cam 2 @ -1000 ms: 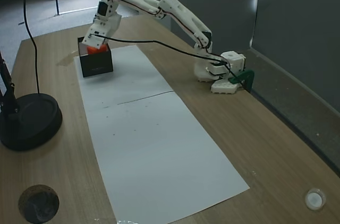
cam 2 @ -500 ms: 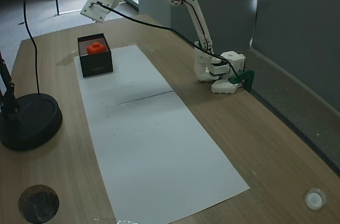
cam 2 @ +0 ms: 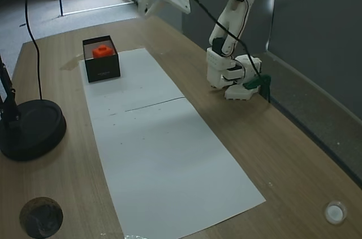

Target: Grab a orange square and put it in the box.

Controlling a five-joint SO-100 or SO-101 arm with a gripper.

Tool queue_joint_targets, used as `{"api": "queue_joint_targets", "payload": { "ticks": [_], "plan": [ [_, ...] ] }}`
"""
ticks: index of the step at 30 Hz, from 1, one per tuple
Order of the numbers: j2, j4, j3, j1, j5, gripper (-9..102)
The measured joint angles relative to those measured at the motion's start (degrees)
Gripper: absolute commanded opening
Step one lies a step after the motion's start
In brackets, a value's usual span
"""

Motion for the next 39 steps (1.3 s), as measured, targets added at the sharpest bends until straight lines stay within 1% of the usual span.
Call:
{"api": "queue_joint_targets", "payload": {
  "ticks": [7,11,22,29,39],
  "plan": [
    [22.76,-1.05,16.35,-0.53,-2.11,0],
    [32.96,-1.41,23.64,-0.26,-3.52,0],
    [58.71,-9.32,47.55,3.08,-4.22,0],
    [68.55,-15.47,54.58,3.69,-10.55,0],
    [73.21,-26.28,68.91,3.60,-10.63,0]
  ]
}}
